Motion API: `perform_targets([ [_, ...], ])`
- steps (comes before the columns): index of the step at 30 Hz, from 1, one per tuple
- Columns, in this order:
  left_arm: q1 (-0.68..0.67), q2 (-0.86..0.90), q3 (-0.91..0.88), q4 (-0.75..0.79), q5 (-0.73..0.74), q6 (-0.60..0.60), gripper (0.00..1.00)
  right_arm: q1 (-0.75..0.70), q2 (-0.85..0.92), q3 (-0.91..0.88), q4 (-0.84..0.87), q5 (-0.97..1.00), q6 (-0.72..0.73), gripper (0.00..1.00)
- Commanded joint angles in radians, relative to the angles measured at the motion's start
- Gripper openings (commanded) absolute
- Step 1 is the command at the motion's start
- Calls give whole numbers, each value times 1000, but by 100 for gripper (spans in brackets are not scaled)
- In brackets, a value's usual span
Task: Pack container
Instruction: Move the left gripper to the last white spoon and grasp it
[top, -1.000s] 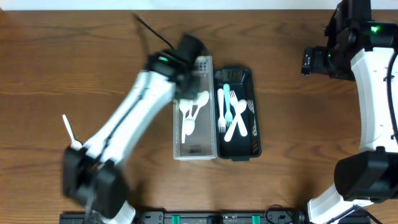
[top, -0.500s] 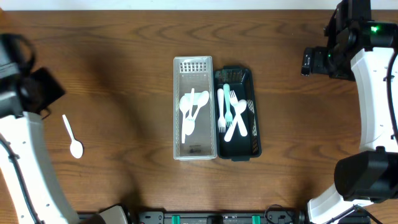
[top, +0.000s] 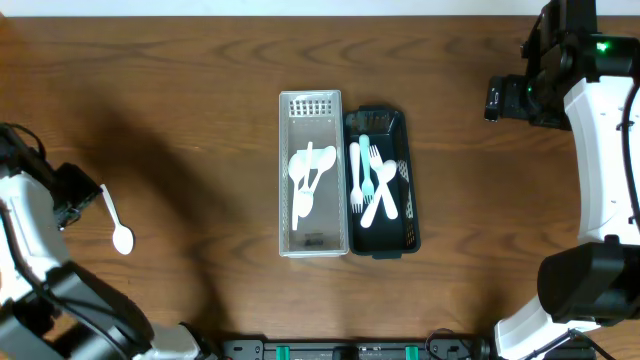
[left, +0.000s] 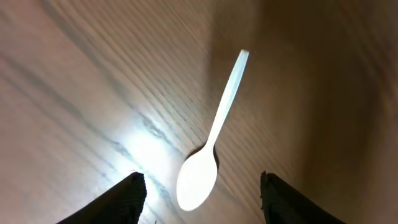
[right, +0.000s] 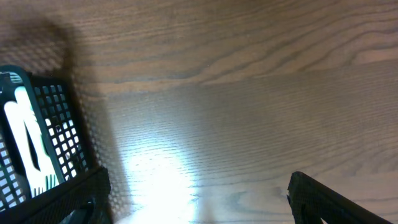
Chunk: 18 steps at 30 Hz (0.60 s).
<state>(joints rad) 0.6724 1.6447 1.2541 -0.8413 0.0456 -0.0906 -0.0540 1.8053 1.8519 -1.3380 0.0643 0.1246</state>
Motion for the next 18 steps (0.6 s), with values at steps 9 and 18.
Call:
perform_targets([
  [9, 0, 218, 2, 44, 8, 69, 63, -8, 7, 0, -3, 6, -9, 94],
  [18, -4, 327, 2, 60, 8, 89, 63, -8, 7, 0, 1, 6, -10, 95],
])
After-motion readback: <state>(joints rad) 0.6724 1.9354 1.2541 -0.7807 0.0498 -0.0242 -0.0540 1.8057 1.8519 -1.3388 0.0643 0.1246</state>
